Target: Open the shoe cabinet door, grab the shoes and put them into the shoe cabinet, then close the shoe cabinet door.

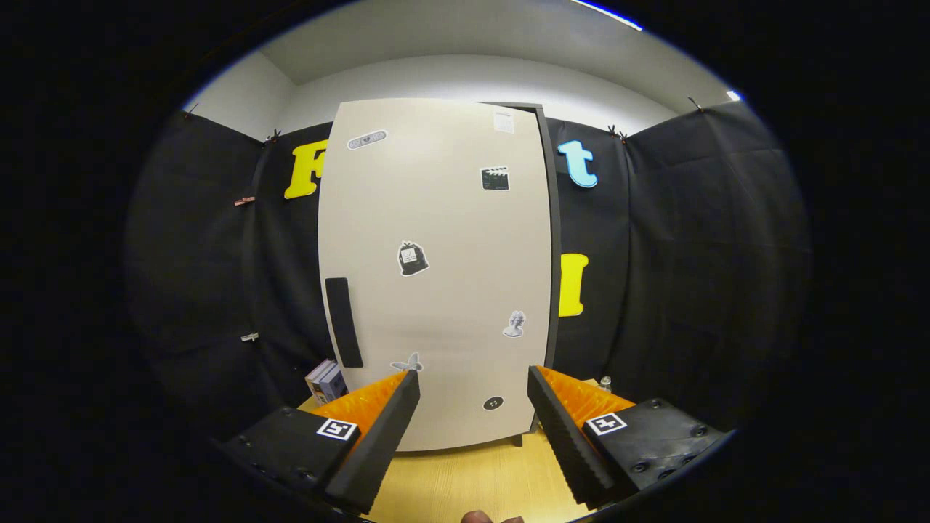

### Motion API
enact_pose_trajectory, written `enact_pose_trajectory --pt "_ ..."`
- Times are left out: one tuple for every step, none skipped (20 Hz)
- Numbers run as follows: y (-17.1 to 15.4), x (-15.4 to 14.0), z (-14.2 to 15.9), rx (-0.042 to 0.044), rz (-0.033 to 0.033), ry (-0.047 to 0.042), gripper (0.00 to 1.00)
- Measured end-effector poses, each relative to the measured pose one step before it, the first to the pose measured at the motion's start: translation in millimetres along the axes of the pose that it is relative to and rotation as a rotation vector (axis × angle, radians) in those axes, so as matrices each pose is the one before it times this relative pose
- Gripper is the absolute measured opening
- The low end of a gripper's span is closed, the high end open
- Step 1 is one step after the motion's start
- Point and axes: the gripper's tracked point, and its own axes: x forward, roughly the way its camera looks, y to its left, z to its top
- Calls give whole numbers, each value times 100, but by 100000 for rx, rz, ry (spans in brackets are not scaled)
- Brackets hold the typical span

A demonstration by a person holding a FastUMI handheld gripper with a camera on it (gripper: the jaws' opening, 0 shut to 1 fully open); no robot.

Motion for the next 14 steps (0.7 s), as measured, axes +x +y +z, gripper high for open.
enact_pose_trajectory --pt "-70 -71 102 301 -190 -181 98" --pt "-70 -120 6 195 -197 180 98" --pt "-63 -14 63 194 -108 -80 98" --pt "-113 -166 144 257 -387 -400 98" --pt "-43 -147 262 439 -204 -1150 98" --pt "-71 -113 208 247 -414 -782 98" --pt "-104 -6 212 -149 -348 -784 98" --pt "-91 -35 109 -395 -340 -545 98" --pt "18 -39 -72 -371 -174 86 98" --pt "9 -31 -133 2 -36 239 98" --pt "-12 133 -75 243 -149 356 98" --pt "10 -40 -49 127 -139 79 98" --pt "25 -2 -64 -103 -238 21 98" --pt "0 -60 -17 -194 -91 -7 98"
